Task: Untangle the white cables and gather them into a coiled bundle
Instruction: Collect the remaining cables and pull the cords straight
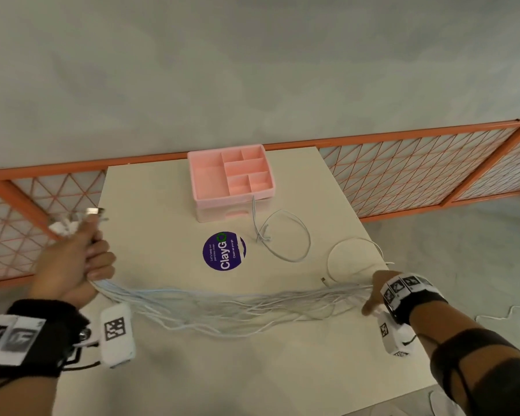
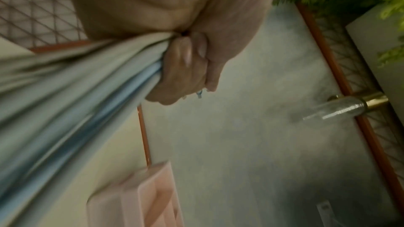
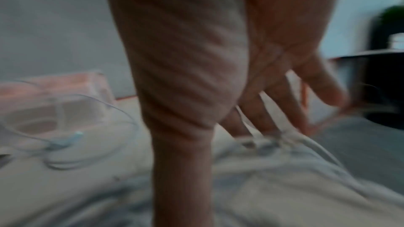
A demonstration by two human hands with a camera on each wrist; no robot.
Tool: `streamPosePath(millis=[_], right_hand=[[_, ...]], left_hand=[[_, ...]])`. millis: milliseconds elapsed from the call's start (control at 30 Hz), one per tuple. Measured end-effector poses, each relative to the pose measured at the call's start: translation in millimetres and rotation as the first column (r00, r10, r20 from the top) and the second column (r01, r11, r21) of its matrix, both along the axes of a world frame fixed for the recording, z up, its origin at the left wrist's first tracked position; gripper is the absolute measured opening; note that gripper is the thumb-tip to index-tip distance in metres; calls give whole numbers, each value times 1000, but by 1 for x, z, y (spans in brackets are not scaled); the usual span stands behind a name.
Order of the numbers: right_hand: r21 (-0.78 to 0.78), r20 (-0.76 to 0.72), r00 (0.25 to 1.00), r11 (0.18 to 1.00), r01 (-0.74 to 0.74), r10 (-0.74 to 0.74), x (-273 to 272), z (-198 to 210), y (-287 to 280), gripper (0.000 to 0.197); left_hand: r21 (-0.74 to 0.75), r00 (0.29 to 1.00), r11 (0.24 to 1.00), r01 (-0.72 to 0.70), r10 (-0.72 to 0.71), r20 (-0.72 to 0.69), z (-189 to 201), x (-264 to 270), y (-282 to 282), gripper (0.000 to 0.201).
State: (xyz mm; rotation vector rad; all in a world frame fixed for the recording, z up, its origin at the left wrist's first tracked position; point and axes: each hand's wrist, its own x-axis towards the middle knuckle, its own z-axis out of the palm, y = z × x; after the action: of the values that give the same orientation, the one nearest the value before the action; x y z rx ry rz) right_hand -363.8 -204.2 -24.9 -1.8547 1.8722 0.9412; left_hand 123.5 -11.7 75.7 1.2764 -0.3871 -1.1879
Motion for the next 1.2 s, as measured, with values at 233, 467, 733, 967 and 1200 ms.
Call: streamPosePath(millis=[233,467,733,967,1200], right_hand=[[-259,414,849,937,-236,328,116,40,-14,41],[-245,614,729,951,-189,303,197,0,-1,42],[-295,521,775,927,-229,357,223,-17,11,51],[-430,754,543,903,-17,369,242,50,14,41],[-777,549,466,629,-21,694,244,104,33,18]], left_hand=[[92,1000,995,-25,24,18,-22,-40,-16,39],[180,997,981,-71,63,53,-37,-68,-21,36],[194,993,978,-76,57,102,-43,-76,-16,34],[148,996,988,-43,30,88,-41,-79,-19,32],[117,996,993,0,-10,86,-37,-96,-35,39]])
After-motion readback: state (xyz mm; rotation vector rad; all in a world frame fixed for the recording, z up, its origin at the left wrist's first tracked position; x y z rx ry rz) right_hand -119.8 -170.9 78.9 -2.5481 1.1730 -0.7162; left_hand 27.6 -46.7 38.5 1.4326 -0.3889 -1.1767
